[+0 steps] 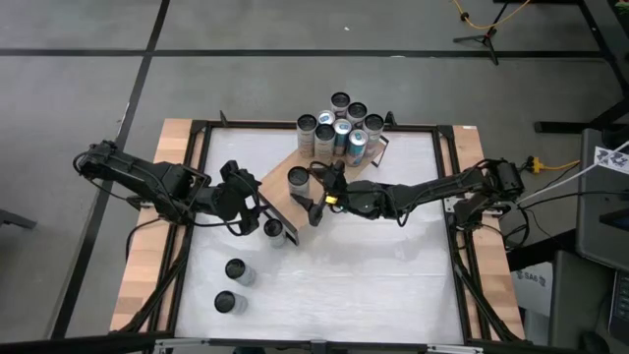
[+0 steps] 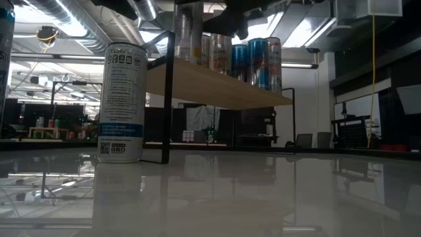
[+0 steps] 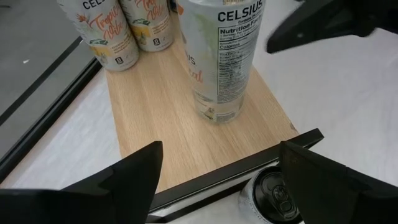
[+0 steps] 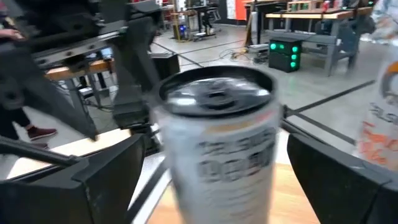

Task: Place canned beverage on shelf
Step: Put the white-yellow soda can on the shelf aligned with the other white-yellow soda cans

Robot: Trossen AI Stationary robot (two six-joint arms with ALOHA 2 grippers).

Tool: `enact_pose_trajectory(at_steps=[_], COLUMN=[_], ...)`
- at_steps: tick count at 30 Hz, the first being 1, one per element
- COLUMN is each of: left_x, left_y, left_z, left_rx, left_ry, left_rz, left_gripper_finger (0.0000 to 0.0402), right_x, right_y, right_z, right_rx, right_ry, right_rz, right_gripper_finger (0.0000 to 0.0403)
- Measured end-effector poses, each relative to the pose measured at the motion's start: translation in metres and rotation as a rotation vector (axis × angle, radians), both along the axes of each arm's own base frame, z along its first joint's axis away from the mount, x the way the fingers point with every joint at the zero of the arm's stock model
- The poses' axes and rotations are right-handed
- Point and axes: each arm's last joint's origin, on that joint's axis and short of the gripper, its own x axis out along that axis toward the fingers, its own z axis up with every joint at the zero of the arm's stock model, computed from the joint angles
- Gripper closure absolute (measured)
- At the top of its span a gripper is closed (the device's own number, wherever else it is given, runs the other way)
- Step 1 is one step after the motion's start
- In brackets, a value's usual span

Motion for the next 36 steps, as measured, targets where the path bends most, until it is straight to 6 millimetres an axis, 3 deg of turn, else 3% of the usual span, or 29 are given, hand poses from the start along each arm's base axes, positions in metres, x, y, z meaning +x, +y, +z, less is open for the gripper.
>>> enact_pose_trajectory(at_steps=[12, 22, 28, 36], left_x=[0.000, 0.001, 0.001, 0.001], left_y=[0.000, 0.000, 0.000, 0.000], left_z=[0.000, 0.001, 0.001, 0.001], left_rx=[0.000, -0.003, -0.005, -0.005], left_ry=[0.000, -0.010, -0.016, -0.016], left_rz=[0.001, 0.001, 0.000, 0.000], left_gripper_finger=[0.0088, 0.0088, 0.0088, 0.0088], right_x=[0.004, 0.008, 0.009, 0.009], right_y=[-0.004, -0.015, -0.025, -0.046], right_z=[-0.003, -0.010, -0.010, -0.009], right_rx=[-0.041, -0.040, -0.039, -0.019], right_ry=[0.024, 0.046, 0.049, 0.038], right_rz=[0.078, 0.105, 0.248, 0.544], right_gripper_finger=[0.0025, 0.0118, 0.0170, 0.0153])
